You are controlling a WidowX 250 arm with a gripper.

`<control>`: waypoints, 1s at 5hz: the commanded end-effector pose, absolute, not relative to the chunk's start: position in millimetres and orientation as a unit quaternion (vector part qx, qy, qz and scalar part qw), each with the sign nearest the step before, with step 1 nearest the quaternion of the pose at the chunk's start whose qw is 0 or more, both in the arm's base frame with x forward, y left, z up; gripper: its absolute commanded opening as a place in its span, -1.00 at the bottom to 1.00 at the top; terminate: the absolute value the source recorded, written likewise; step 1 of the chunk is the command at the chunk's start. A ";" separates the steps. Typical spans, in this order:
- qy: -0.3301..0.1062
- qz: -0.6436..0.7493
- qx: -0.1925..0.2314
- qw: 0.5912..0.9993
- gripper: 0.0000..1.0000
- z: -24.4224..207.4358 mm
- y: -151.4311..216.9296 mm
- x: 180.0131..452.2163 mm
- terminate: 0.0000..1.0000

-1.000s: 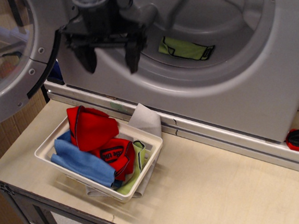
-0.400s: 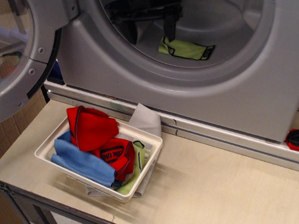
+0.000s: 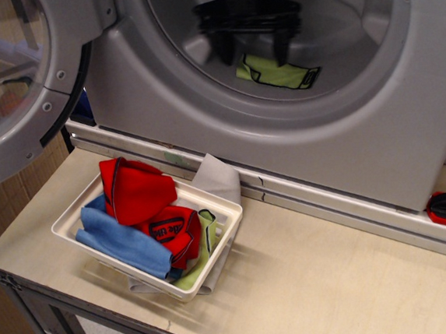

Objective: Take clothes out of laundry machine

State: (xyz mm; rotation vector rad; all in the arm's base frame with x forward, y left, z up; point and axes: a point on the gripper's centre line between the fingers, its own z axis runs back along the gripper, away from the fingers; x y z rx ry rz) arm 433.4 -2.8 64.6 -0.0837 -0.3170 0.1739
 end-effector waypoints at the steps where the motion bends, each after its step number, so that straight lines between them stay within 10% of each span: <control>1: -0.191 0.067 -0.043 0.978 1.00 83.8 -5.5 454.2 -1.00; 4: -0.114 0.054 -0.025 0.992 1.00 59.1 4.0 432.4 -1.00; 5: -0.090 0.047 -0.013 0.995 -1.00 49.3 1.4 424.9 -1.00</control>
